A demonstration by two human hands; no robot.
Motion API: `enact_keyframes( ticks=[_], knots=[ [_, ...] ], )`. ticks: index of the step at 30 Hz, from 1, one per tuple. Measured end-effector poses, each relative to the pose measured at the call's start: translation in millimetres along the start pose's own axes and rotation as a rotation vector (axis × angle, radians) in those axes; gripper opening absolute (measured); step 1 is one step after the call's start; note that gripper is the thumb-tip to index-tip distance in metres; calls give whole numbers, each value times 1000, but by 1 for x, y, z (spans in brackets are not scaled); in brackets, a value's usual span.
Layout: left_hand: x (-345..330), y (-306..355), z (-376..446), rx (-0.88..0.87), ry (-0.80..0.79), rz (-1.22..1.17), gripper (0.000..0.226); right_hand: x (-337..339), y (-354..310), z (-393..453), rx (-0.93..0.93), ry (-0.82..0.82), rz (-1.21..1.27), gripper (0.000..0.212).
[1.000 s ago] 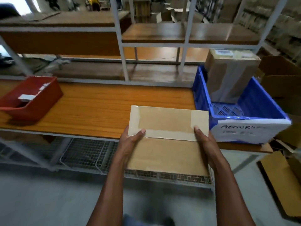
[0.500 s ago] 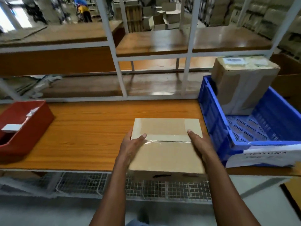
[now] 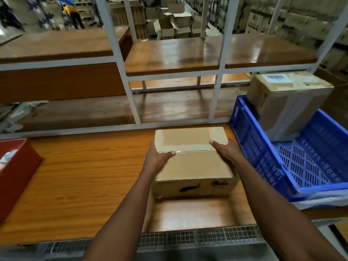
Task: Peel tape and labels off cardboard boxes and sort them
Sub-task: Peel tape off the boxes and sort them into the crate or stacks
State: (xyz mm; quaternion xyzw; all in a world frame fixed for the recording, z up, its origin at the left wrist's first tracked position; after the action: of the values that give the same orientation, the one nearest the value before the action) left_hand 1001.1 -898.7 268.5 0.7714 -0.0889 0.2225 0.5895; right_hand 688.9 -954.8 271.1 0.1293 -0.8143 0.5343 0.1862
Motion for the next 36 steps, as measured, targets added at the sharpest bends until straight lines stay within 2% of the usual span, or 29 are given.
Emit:
enact_keyframes(
  ticks=[3,5,10,13,15,17,19,22,24,27,28,31,34,36],
  knots=[
    [-6,6,17,15,33,22,88,2,-30,17,151,67,-209,89],
    [-9,8,25,27,40,44,89,0,-46,26,230,40,-316,87],
    [-9,7,42,77,-2,140,100,0,-42,51,194,-114,-352,101],
    [-8,20,55,77,-9,398,116,-1,-43,59,181,-81,-404,99],
    [-10,35,63,-13,-7,673,123,-4,-52,60,196,-45,-496,88],
    [-19,46,68,-111,-66,844,110,-9,-62,57,223,-4,-583,72],
    [-25,50,71,-112,-130,888,96,-12,-73,55,278,17,-668,57],
    [-23,58,75,-129,-115,982,93,-19,-91,56,378,-41,-800,46],
    [-22,67,75,-153,-95,1026,92,-23,-99,57,350,-193,-879,60],
    [-25,76,77,-148,-91,1054,87,-23,-97,53,253,-390,-973,116],
    [-26,79,78,-141,-101,1072,86,-22,-95,52,247,-401,-990,124],
    [-32,92,75,-131,-149,1133,85,-24,-92,56,255,-387,-1010,128],
    [-50,95,67,-100,-290,1123,104,-24,-98,58,265,-373,-1028,127],
    [-54,96,66,-90,-313,1140,110,-24,-104,57,273,-362,-1047,126]
  ],
)
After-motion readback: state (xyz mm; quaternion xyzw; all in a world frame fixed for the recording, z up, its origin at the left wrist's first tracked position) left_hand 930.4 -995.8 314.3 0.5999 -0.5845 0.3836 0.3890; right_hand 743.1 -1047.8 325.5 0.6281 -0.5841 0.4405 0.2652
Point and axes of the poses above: each hand's wrist, its own z-axis towards the middle knuckle, its own x-axis out of the back of the hand, y = z × x, the point moved 5 cm from there along z, towards the middle knuckle, and after that the axes turned 7 degrees about z, right-handed, at the moved point
